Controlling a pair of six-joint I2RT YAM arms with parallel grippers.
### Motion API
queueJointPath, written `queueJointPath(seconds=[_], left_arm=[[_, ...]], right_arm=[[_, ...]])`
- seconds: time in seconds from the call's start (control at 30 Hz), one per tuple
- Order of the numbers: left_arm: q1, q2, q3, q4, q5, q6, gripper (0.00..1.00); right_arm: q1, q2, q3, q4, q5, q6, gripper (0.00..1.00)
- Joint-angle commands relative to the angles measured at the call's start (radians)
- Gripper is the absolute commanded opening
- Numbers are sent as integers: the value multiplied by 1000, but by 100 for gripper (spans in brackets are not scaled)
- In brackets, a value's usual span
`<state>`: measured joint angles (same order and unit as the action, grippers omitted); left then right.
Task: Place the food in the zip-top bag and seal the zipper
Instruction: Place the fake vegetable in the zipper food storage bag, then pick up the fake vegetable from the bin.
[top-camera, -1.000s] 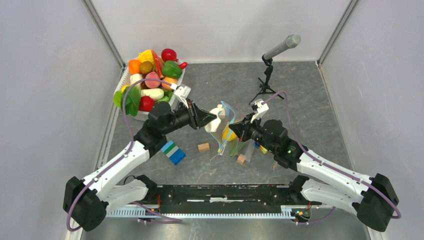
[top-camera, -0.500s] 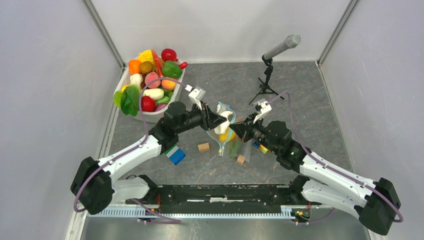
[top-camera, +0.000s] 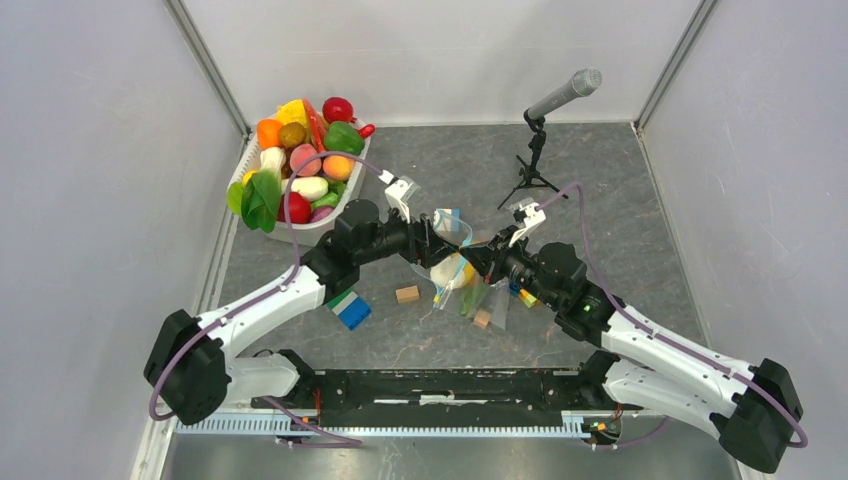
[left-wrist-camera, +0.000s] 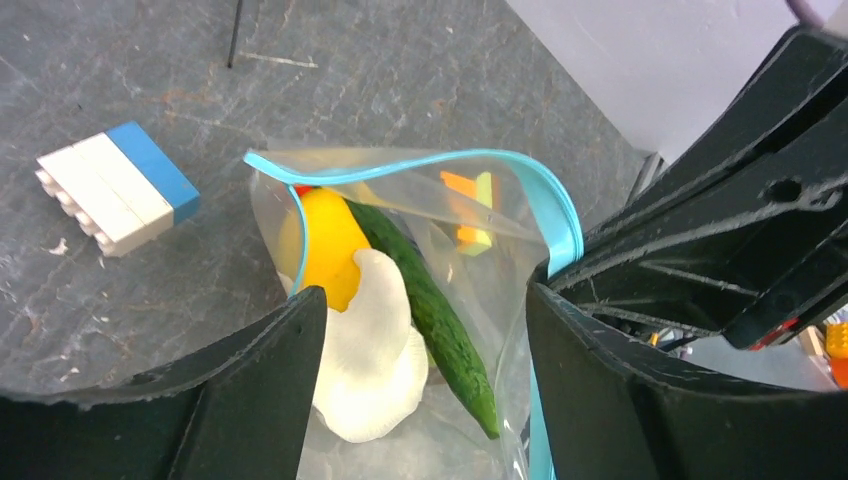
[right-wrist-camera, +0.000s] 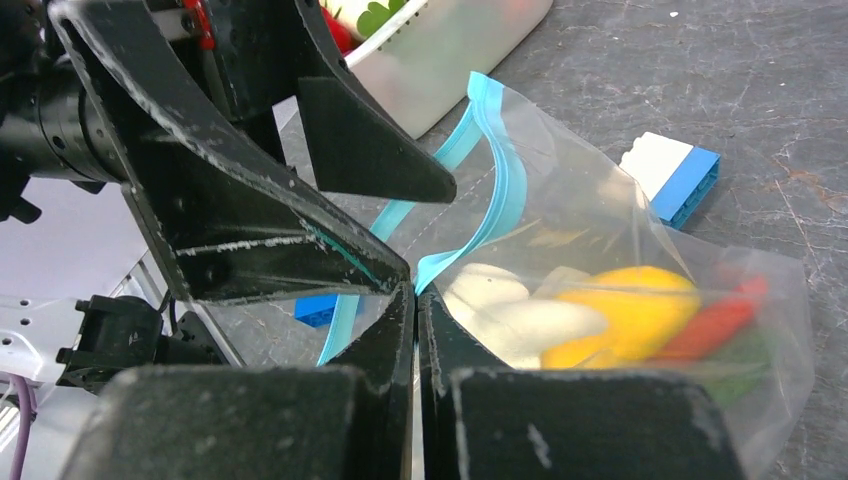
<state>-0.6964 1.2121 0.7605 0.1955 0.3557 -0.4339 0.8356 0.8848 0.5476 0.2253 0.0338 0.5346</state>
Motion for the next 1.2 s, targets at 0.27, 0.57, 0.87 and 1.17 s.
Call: queueJointPath(seconds=[0.27,0.57,0.87,1.17], left_arm=[[-2,-99,269,-259,-173,283,100],[224,12,482,-471,-507,292,100],[420,184,536,-304,-588,137,100],[429,392,747,-299,-478,576,100]], right_arm=[[1,-41,-9,46,34,-16,2],[1,-36,0,26,39,-36,3],[0,-37,6,13,45,-53,3],[1,-51,8,-13,70,-76,4]])
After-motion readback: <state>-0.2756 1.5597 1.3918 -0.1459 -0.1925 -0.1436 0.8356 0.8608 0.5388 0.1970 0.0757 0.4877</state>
